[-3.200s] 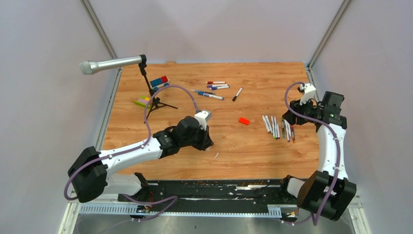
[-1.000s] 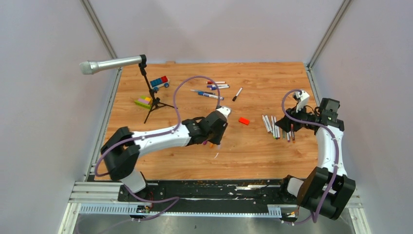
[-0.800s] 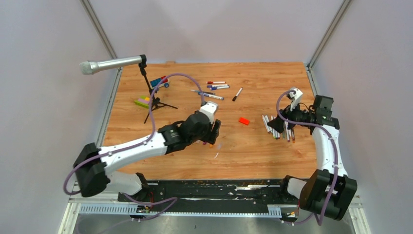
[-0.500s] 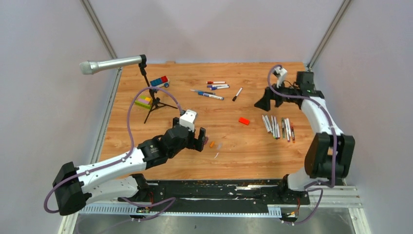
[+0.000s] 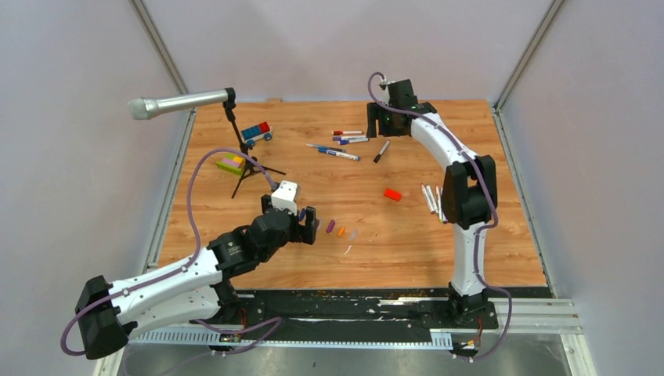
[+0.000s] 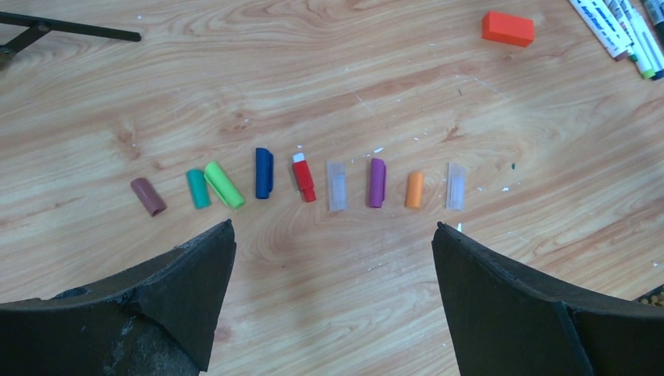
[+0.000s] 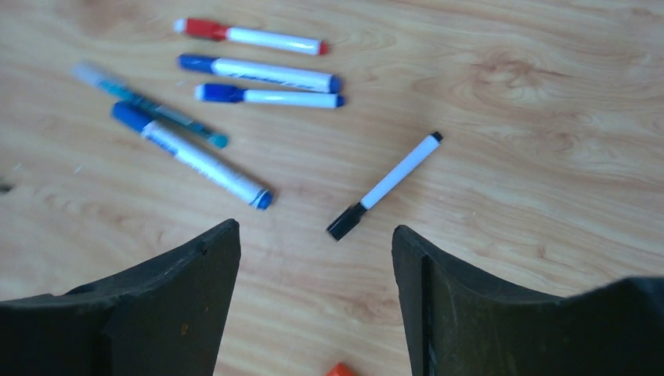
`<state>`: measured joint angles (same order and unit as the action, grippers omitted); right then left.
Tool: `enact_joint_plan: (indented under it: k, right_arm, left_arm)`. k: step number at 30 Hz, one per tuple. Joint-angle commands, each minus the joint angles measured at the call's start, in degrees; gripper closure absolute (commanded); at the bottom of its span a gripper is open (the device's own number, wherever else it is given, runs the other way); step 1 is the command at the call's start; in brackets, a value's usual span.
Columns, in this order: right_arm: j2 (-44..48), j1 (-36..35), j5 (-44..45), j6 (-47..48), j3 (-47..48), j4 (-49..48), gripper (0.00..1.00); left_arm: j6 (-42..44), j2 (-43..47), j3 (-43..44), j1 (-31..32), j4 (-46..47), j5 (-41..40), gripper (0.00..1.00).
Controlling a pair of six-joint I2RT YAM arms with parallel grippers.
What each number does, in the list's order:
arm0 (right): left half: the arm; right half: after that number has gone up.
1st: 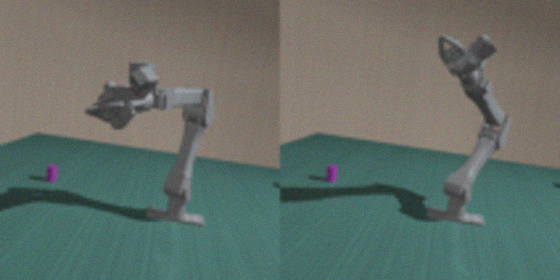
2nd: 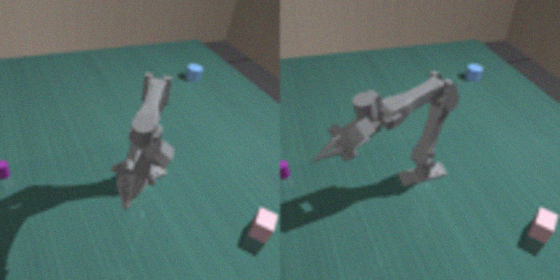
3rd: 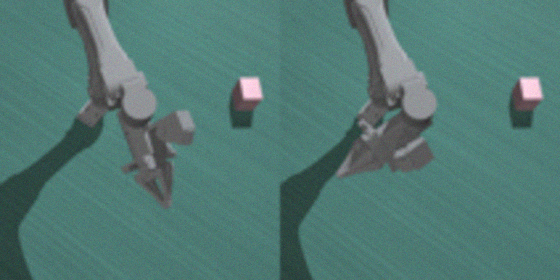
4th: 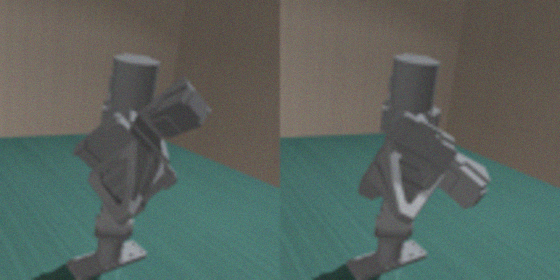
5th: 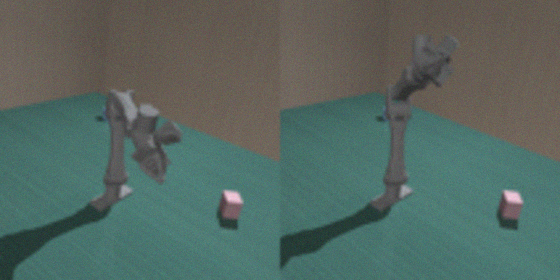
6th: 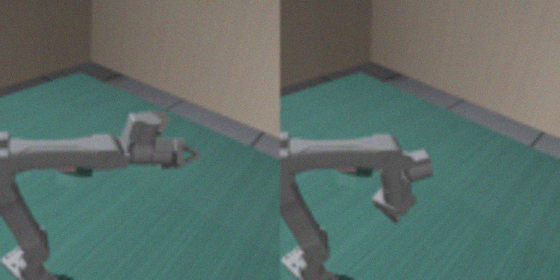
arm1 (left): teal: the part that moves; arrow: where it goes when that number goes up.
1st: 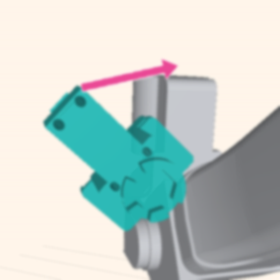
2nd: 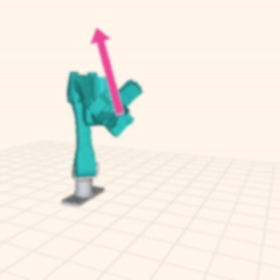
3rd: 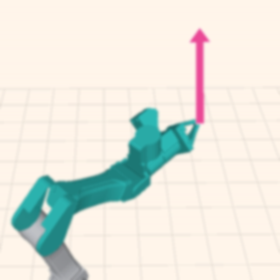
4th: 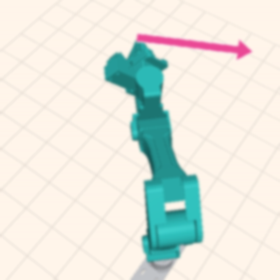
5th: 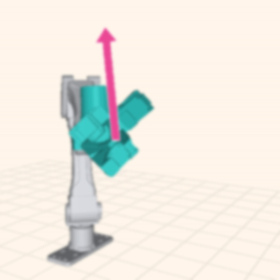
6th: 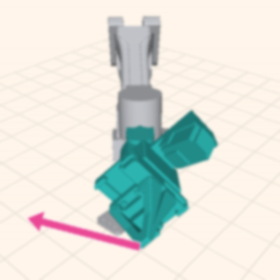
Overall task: Open the pen caps
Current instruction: Pick up the pen from the center of the board.
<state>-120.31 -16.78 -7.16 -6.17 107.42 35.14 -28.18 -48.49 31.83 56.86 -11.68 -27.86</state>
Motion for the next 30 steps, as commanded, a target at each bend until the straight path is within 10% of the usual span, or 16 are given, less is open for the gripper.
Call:
enact_joint_plan:
  k: [1, 30]
  right_arm:
    - [-6.40, -0.50, 15.24, -7.67, 6.16, 3.49, 0.36]
    - [-17.02, -0.98, 12.72, -11.00, 7.07, 0.55, 0.80]
  left_arm:
    - [-1.10, 0.84, -0.54, -0.26, 0.48, -2.77, 0.00]
    - [-0.21, -0.98, -1.19, -0.35, 3.20, -3.45, 0.00]
